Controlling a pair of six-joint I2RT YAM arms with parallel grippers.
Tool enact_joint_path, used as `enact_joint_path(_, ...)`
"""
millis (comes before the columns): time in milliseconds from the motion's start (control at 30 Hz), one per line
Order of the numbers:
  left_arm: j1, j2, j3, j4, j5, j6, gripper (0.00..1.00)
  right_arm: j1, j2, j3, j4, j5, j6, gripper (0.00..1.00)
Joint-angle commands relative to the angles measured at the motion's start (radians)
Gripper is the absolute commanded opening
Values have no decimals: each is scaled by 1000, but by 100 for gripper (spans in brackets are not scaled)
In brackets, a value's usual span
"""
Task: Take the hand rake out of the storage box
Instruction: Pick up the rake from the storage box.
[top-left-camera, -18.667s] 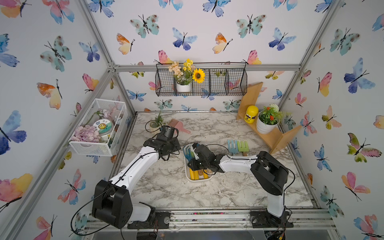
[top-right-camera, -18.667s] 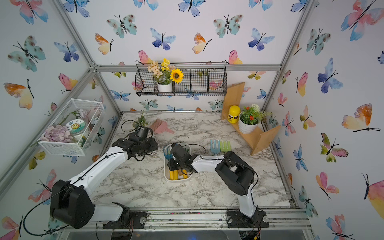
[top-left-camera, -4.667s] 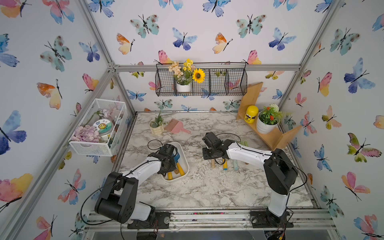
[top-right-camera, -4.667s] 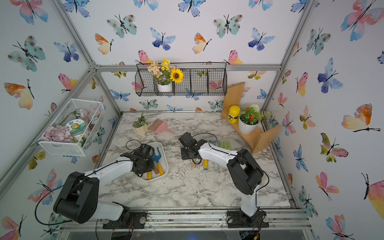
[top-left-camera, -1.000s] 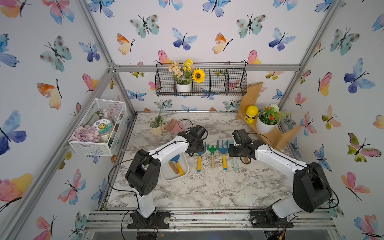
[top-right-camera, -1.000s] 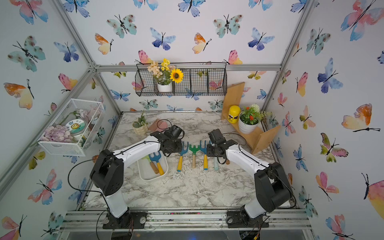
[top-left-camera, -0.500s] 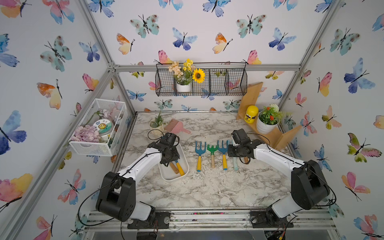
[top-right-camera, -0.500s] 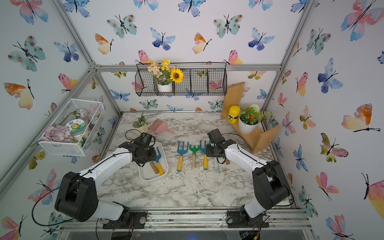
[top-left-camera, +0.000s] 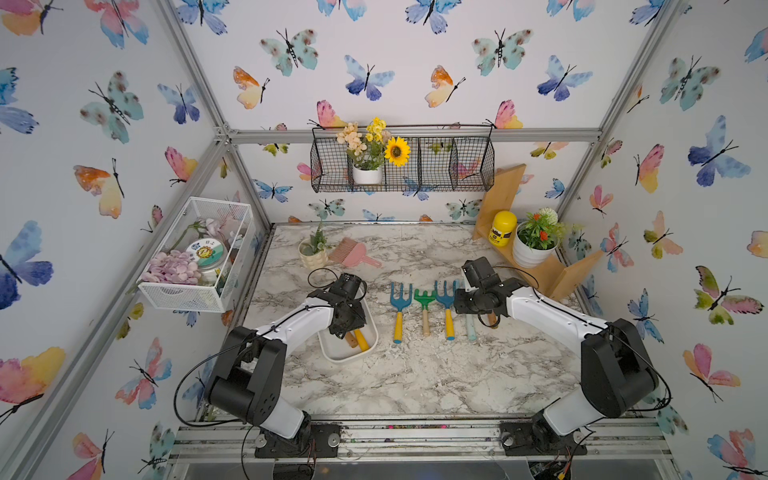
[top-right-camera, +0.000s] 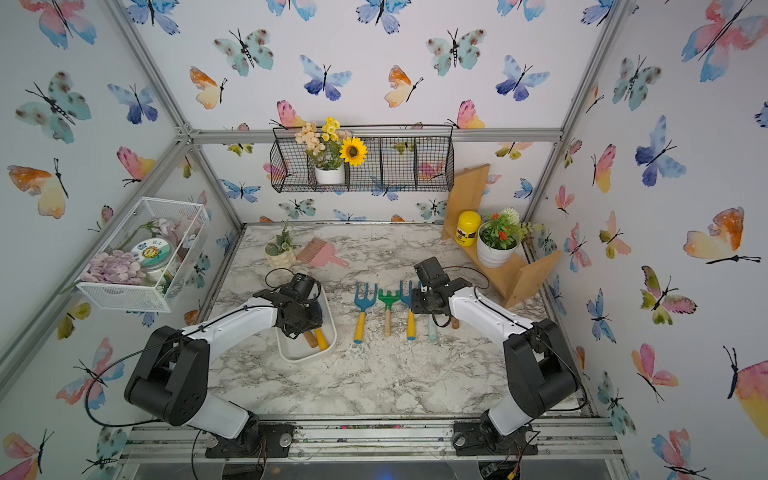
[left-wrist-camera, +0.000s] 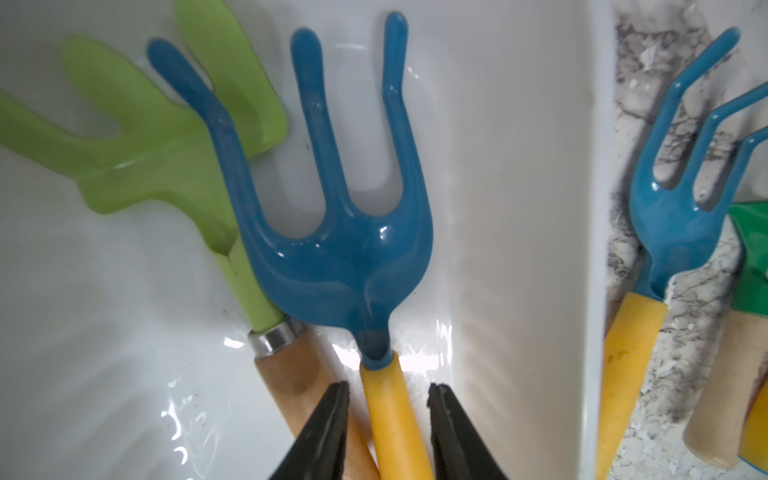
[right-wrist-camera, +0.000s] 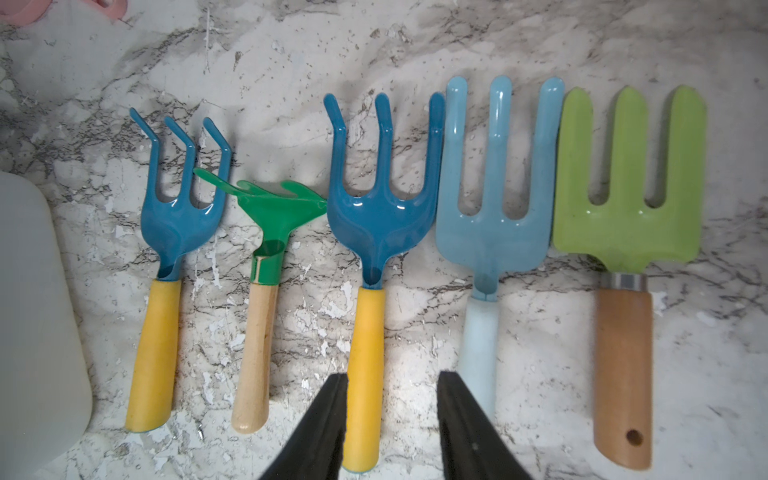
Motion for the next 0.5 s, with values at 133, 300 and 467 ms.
enact_joint_path(133,-9,53,-9,34,-12,-17,37,-4,20,31,1,-21,-10,42)
enact_joint_path(300,-9,87,-15,39,-27,-6,35,-4,24,28,13,-30,-8,42)
enact_joint_path(467,-9,93,-31,27,-59,14,29,-4,27,24,19,-33,-8,42)
